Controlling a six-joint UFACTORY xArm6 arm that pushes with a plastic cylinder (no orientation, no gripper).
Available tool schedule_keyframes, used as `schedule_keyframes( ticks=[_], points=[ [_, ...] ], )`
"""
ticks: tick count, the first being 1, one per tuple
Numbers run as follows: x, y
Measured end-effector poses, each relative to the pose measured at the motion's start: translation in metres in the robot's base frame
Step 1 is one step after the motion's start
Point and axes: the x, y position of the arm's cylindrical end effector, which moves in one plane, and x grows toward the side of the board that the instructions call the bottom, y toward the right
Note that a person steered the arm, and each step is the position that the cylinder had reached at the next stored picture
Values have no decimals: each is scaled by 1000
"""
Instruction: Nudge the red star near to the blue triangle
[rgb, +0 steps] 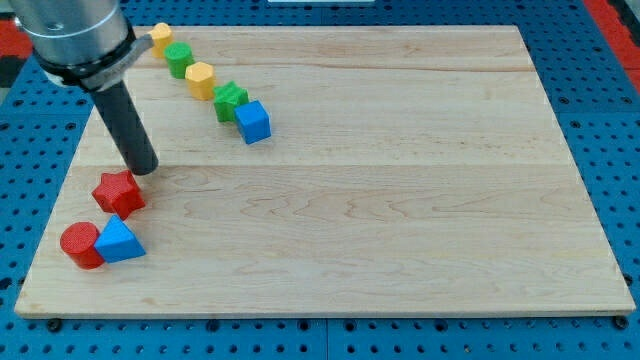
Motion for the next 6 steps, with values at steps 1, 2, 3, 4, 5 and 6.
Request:
schedule_keyframes(
  ticks=[1, 2, 3, 4, 5, 6],
  points=[
    [0, -22],
    [18, -25],
    [31, -21],
    [38, -21],
    [38, -21],
    [22, -20]
  ],
)
